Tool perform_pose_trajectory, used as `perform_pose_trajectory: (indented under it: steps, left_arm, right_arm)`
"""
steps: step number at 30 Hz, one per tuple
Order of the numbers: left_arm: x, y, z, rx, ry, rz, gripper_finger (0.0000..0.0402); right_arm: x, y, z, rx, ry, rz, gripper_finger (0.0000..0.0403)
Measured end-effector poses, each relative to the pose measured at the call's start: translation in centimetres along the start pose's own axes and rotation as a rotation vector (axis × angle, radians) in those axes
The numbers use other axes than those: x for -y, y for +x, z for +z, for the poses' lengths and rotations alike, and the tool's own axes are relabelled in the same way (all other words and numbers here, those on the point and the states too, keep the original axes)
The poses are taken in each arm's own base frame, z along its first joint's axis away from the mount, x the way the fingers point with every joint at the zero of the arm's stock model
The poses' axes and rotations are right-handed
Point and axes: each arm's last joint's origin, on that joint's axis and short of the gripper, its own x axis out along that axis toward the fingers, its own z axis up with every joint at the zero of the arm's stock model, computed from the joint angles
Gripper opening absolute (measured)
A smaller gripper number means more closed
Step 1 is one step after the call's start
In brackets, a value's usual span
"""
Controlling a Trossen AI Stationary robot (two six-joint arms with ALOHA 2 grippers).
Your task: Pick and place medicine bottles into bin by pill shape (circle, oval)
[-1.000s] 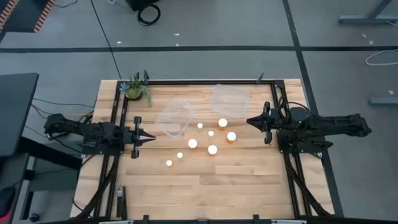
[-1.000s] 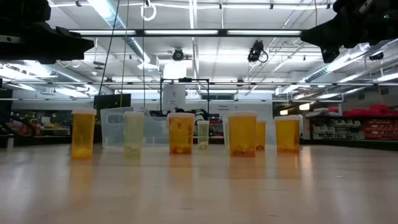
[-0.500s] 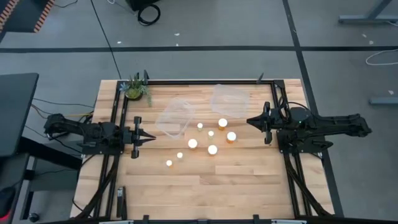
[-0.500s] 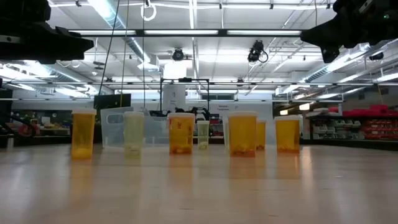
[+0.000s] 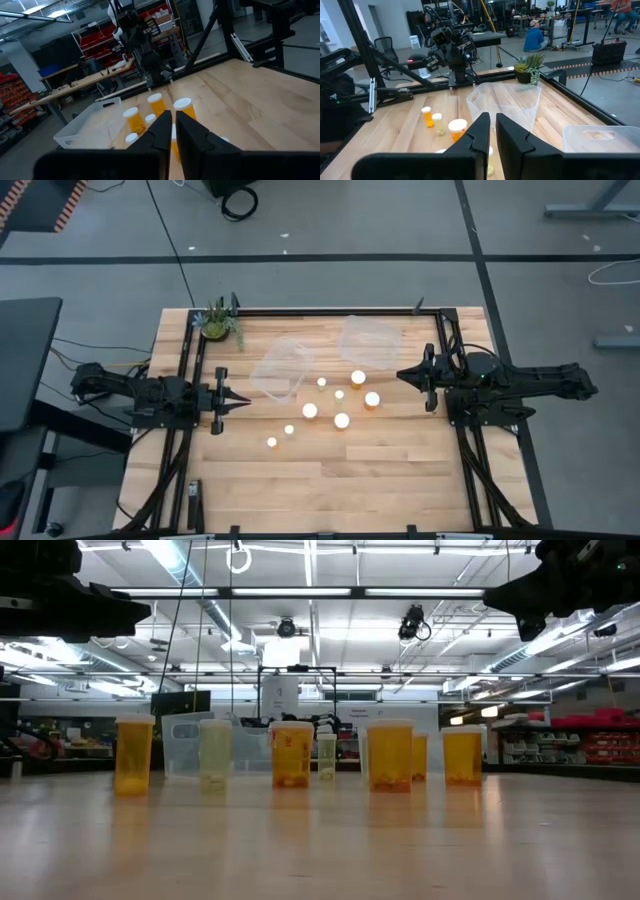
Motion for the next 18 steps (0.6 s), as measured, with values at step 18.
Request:
perform_pose_trajectory:
  steps: [18]
  left_arm:
    - [0.07, 0.0, -0.04, -0.006, -0.585, -0.014, 0.0037]
  right_arm:
    - [0.0, 0.0, 0.0, 0.0, 0.0, 0.0, 0.0037]
